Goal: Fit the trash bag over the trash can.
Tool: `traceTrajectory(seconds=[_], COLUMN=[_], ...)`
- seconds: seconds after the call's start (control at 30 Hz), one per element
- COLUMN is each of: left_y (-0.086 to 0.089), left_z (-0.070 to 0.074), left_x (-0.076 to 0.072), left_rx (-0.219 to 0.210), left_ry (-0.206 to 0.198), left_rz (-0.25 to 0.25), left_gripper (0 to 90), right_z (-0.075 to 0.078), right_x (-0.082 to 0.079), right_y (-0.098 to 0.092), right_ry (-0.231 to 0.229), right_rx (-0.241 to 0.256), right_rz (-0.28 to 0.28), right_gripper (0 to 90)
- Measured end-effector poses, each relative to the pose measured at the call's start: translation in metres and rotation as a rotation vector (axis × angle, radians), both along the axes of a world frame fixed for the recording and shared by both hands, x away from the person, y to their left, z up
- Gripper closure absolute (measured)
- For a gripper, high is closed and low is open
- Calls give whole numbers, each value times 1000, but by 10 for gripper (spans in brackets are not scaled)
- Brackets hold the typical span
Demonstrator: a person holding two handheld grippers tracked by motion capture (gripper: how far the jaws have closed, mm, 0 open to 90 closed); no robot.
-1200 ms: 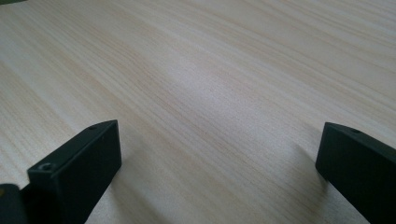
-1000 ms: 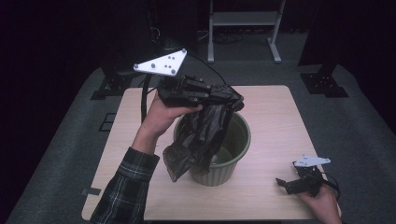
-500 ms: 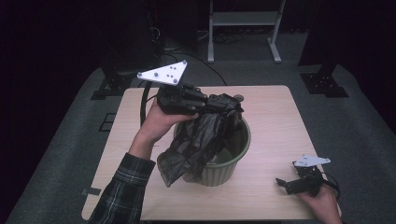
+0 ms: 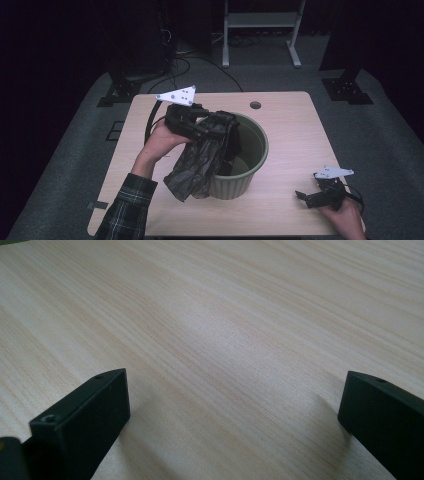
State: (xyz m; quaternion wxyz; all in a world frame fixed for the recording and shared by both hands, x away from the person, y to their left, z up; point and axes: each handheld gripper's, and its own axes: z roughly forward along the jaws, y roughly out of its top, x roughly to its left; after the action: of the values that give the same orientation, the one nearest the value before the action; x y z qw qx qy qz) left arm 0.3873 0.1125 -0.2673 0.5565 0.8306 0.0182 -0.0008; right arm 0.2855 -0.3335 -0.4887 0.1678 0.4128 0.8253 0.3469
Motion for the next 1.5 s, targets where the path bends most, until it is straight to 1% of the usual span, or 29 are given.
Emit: traceTrajectory(seconds=[0.03, 0.1, 0.2, 0.23, 0.3, 0.43, 0.47, 0.5, 0.57, 0.67, 0.73, 0.8, 0.87, 0.93, 0.97, 1.0, 1.17, 1.23, 1.3, 1.5], left_y=[2, 5, 10, 12, 16, 24, 24, 30, 36, 45, 51, 61, 68, 75, 75, 82, 102, 109, 115, 132], left_z=[-2, -6, -11, -12, -15, -23, -23, -28, -33, -37, -38, -39, -38, -36, -36, -34, -31, -31, -31, -32], left_x=[1, 2, 2, 2, 1, 0, 0, 1, 1, -1, -2, -2, -3, -6, -6, -9, -18, -22, -28, -49], left_rx=[16, 32, 40, 39, 39, 46, 46, 52, 48, 38, 11, -19, -38, -45, -45, -58, -87, -105, -102, -119], left_ry=[0, 23, 47, 52, 54, 100, 100, 122, 144, 155, 161, 159, 156, 141, 141, 130, 106, 105, 95, 74], left_rz=[20, 24, 21, 21, 23, 40, 40, 37, 35, 40, 47, 63, 75, 92, 92, 103, 142, 154, 165, 177], left_gripper=[354, 307, 212, 180, 142, 28, 0, 0, 0, 0, 0, 0, 0, 0, 0, 0, 0, 0, 0, 0], right_z=[0, 0, 0, 0, 0, 0, 0, 0, 0, 0, 0, 0, 0, 0, 0, 0, 0, 0, 0, 0], right_x=[0, 0, 0, 0, 0, 0, 0, 0, 0, 0, 0, 0, 0, 0, 0, 0, 0, 0, 0, 0], right_y=[0, 0, 0, 0, 0, 0, 0, 0, 0, 0, 0, 0, 0, 0, 0, 0, 0, 0, 0, 0], right_ry=[0, 0, 0, 0, 0, 0, 0, 0, 0, 0, 1, 0, 0, 0, 0, 0, 0, 0, 0, 0], right_rx=[0, 0, 0, 0, 0, 0, 0, 0, 0, 0, -1, 0, -1, 0, 0, -1, 0, 0, 0, 0], right_rz=[1, 0, 0, 0, 0, 0, 0, 0, 0, 0, 1, 0, 0, 0, 0, 0, -1, -2, -2, -5], right_gripper=[0, 0, 0, 0, 0, 0, 0, 0, 0, 0, 0, 0, 0, 0, 0, 0, 0, 0, 0, 0])
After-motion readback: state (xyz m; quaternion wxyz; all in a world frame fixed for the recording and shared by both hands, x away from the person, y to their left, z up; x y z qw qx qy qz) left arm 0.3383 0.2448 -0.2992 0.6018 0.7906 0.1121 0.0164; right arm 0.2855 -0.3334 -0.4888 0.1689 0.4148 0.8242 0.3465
